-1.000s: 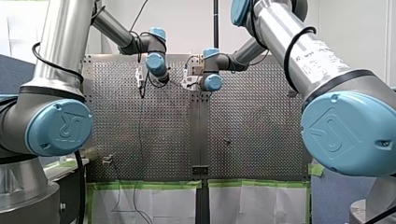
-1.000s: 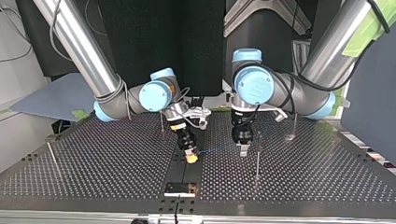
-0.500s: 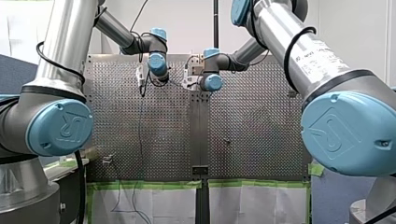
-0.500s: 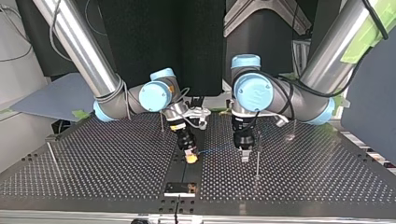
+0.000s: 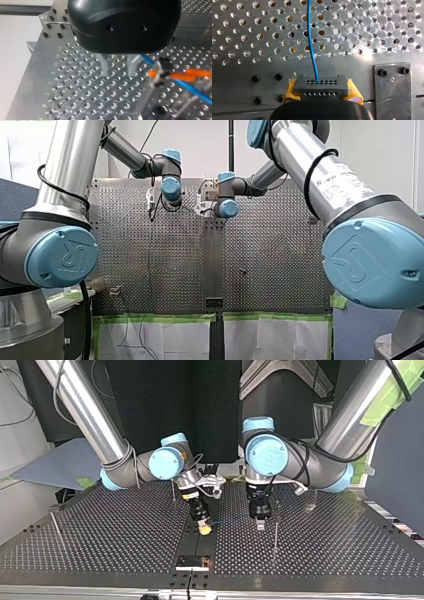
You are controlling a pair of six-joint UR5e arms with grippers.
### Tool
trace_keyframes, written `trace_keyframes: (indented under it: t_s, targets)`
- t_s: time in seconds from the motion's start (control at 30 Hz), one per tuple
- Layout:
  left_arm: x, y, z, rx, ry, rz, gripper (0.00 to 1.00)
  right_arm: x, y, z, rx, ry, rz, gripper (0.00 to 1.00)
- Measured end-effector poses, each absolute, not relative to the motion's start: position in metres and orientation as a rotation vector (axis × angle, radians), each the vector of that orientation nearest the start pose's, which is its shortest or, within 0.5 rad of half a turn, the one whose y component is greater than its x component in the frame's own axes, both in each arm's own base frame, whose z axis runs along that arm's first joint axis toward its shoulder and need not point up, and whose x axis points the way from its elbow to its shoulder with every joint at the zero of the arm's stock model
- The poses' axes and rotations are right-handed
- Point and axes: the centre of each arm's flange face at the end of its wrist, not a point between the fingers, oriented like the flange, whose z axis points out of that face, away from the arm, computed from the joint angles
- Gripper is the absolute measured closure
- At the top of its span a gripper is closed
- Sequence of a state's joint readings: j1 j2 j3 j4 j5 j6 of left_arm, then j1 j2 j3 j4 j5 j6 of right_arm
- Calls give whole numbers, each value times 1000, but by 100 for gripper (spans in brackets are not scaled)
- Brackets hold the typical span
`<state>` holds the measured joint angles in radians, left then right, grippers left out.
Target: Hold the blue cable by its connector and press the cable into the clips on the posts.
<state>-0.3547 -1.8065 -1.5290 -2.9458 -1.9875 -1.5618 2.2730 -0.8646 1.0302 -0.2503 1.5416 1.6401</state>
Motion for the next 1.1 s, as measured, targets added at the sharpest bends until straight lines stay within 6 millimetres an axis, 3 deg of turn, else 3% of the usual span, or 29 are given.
trace_keyframes:
  t_s: [0.5, 0.7, 1.1]
  targets:
    - [509, -292, 404, -29, 1540, 51, 99, 599, -500, 329, 1646, -807, 1819, 100]
    - [512, -298, 404, -35, 1504, 9, 99, 590, -503, 316, 1674, -839, 1779, 100]
    - [514, -332, 356, -10, 1569, -51, 99, 558, -513, 273, 1714, -925, 1664, 100]
